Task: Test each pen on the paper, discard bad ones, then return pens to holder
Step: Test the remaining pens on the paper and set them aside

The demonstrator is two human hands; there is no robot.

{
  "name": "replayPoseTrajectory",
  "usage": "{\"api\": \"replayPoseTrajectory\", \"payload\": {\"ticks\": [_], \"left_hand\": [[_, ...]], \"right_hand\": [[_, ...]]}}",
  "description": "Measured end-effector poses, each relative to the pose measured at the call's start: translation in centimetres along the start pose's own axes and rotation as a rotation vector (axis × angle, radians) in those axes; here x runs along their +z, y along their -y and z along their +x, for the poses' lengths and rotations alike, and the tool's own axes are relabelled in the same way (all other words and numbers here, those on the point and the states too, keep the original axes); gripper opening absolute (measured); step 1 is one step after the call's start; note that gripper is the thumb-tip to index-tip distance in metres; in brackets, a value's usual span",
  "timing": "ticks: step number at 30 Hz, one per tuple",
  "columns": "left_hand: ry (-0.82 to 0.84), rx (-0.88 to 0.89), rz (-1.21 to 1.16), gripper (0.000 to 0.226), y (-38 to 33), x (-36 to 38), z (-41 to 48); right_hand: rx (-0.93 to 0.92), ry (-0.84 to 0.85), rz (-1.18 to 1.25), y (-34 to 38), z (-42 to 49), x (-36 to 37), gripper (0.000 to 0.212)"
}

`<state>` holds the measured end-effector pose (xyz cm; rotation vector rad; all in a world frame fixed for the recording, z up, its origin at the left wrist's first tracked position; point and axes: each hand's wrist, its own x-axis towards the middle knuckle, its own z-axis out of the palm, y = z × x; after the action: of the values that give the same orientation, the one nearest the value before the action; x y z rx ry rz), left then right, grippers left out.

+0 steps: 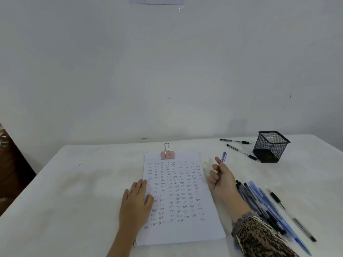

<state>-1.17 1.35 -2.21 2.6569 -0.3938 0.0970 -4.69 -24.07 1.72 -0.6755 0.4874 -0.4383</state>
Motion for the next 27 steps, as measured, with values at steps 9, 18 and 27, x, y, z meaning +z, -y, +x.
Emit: {"api": "replayPoseTrajectory", "payload": {"ticks": [9,18,27], "left_hand": [[0.032,-0.001,0.025,0.057,-0.3,-0.5,-0.3],[0.027,0.001,-0.008,0.053,-0.4,-0.7,-0.4],[0.024,0.012,-0.005,0.053,-0.2,-0.4,-0.1]], "right_hand": [[-0.075,-0.031,-0.276,0.2,-2.0,-0.7,0.032],[-0.521,-0.194,-0.980,2.3,-5.8,-1.0,0.032],[-0.155,-0.474,-1.830,8.2,-6.4,-8.4,0.029]]}}
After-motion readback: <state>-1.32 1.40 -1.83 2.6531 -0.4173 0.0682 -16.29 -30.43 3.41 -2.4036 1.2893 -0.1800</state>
